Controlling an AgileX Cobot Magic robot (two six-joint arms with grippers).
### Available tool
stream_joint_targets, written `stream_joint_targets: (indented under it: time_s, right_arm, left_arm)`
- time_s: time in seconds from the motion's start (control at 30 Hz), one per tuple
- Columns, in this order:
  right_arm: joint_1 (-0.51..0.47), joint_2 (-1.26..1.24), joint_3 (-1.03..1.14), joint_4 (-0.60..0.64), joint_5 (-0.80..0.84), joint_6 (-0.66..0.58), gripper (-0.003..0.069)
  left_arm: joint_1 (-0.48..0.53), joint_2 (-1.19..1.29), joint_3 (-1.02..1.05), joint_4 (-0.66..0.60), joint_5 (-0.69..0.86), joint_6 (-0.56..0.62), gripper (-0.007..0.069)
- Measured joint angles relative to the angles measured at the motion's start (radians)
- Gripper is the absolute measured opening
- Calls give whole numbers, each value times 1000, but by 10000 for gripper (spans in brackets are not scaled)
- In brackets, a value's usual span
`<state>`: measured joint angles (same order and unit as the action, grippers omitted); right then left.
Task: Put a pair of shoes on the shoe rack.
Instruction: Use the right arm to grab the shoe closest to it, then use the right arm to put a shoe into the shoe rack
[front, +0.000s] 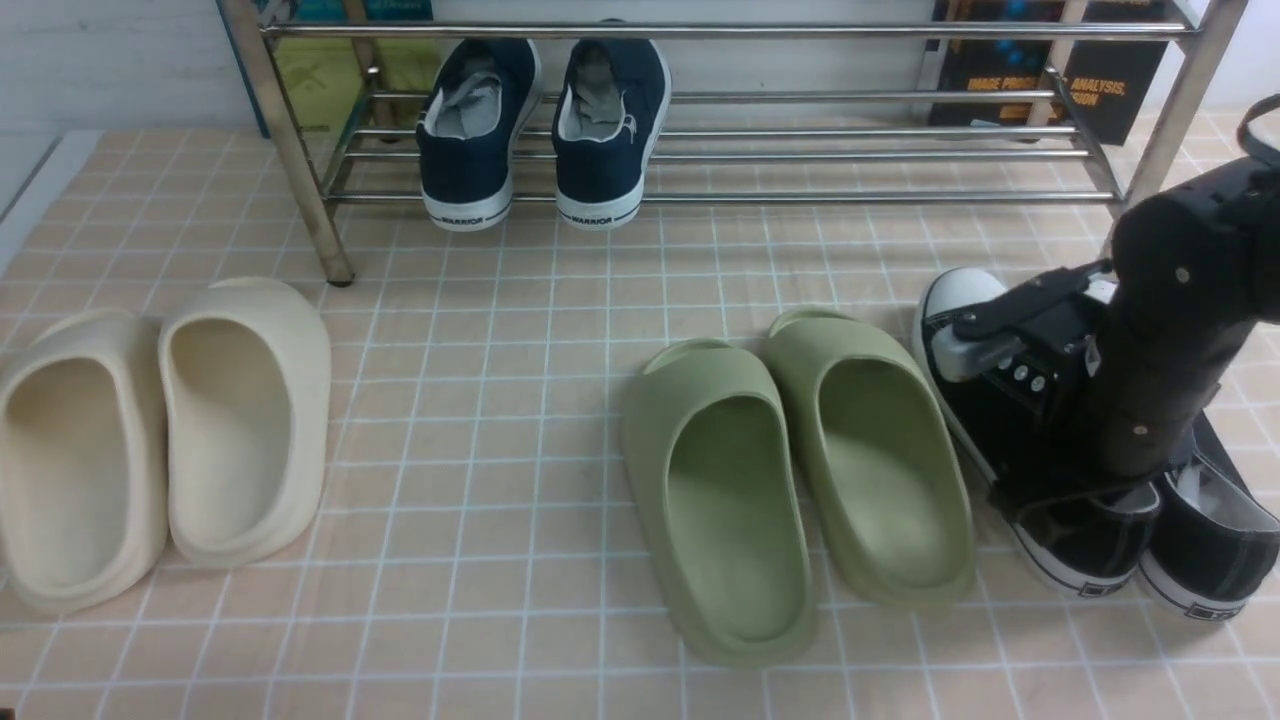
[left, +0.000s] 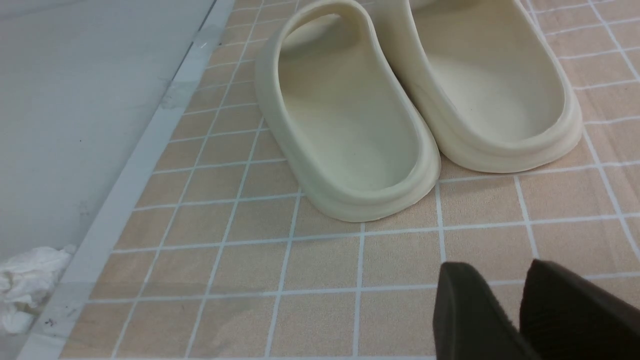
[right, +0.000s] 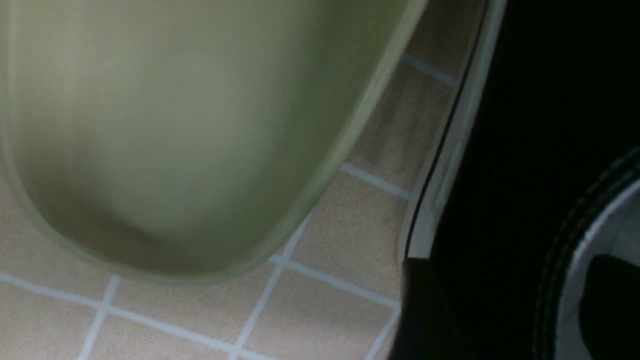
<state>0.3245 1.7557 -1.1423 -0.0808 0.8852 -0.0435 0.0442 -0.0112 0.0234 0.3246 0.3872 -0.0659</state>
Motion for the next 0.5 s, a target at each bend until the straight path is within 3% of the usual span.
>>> stream_joint_targets:
  time_s: [0.07,0.1,0.13,0.2,0.5]
  right_arm:
    - [0,4,0,0,-1,0,279]
    - [2,1,0,10,1,0,150]
    - [5,-4,-2,15,2,0,77]
    - [7,-17,-9,16,6,0,15]
    - [21,-112,-224,15,119,-3,1]
  left_arm:
    - [0,0,0,0,0,0,203]
    - [0,0,0,0,0,0,206]
    - [0,0,0,0,0,0,209]
    - [0,0,0,0,0,0,213]
    - [0,0,0,1,0,0,218]
